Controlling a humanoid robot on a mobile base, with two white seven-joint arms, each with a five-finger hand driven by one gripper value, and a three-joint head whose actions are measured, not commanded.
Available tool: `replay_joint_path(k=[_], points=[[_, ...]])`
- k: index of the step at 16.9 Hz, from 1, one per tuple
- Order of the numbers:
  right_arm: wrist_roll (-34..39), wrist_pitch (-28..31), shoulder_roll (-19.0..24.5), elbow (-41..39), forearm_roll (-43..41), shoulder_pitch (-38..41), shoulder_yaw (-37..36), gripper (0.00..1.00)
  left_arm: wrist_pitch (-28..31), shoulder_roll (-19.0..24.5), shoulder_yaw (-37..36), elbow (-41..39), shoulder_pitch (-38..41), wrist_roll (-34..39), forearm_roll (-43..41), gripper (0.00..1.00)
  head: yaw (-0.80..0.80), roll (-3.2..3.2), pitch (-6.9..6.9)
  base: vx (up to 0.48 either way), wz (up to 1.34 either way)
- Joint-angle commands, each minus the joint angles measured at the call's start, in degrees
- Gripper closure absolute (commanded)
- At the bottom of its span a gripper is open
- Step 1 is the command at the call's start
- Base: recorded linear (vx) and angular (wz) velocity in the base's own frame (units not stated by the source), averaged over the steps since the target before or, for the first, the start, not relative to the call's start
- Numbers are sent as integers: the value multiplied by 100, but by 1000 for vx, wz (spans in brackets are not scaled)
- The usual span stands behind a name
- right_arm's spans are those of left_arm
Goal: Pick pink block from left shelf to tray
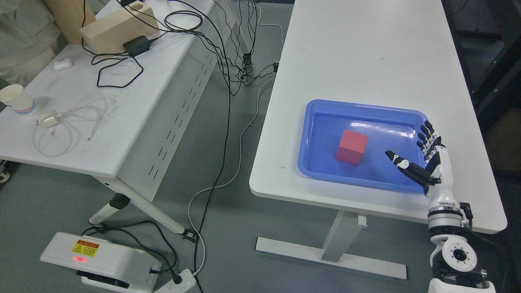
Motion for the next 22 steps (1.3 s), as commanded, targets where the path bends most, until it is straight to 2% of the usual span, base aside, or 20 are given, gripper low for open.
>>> replay_joint_path(k=[1,16,22], points=[[-3,8,-55,-44,-218,105,-178,0,-5,100,0,-100,-132,-5,0,0,0,0,0,-107,-15],[-3,8,-55,-44,-218,106,-169,0,-5,100,0,-100,-132,-5,-9,0,0,0,0,-120,48],[-3,8,-55,-44,-218,114,-169,0,-5,100,0,-100,-132,-5,-9,0,0,0,0,-83,-273]])
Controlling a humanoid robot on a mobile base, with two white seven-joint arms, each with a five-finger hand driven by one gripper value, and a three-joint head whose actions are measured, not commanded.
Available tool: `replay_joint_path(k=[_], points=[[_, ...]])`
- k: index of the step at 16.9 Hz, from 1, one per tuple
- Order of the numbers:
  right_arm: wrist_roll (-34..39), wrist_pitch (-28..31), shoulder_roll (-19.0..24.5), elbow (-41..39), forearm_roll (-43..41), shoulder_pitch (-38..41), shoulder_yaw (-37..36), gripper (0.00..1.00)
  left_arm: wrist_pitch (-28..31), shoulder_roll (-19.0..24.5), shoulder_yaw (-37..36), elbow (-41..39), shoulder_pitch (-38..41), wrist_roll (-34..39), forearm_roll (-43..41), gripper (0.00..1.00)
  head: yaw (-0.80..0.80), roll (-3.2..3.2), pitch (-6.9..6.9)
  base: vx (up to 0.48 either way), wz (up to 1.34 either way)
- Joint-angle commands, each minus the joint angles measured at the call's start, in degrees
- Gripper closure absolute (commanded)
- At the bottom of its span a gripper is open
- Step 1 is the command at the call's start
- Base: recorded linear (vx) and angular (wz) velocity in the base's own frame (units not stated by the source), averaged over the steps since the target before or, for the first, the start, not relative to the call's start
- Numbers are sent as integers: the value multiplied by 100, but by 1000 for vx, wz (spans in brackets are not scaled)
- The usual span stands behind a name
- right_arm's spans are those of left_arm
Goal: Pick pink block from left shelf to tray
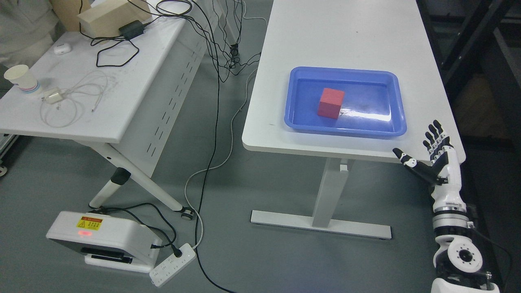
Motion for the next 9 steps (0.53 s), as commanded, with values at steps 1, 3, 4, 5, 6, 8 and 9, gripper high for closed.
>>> replay_joint_path(k=[1,3,4,5,6,8,9], points=[[4,-8,-95,-3,-54,114,-14,0,-5,100,0,-100,-130,-5,-9,0,0,0,0,-86,-279],[4,-8,-95,-3,-54,105,-14,0,-5,100,0,-100,-130,-5,-9,0,0,0,0,-122,-215],[4,-8,-95,-3,-54,105,-14,0,-5,100,0,-100,-130,-5,-9,0,0,0,0,-142,-186],[4,-8,-95,-3,-54,105,-14,0,-5,100,0,-100,-130,-5,-9,0,0,0,0,-142,-186],[4,-8,-95,6,-54,105,-14,0,-5,100,0,-100,-130,-5,-9,0,0,0,1,-113,-106],[4,-8,-95,-3,-54,105,-14,0,-5,100,0,-100,-130,-5,-9,0,0,0,1,-103,-57],[4,0,-95,6,-54,105,-14,0,-5,100,0,-100,-130,-5,-9,0,0,0,1,-69,-9]])
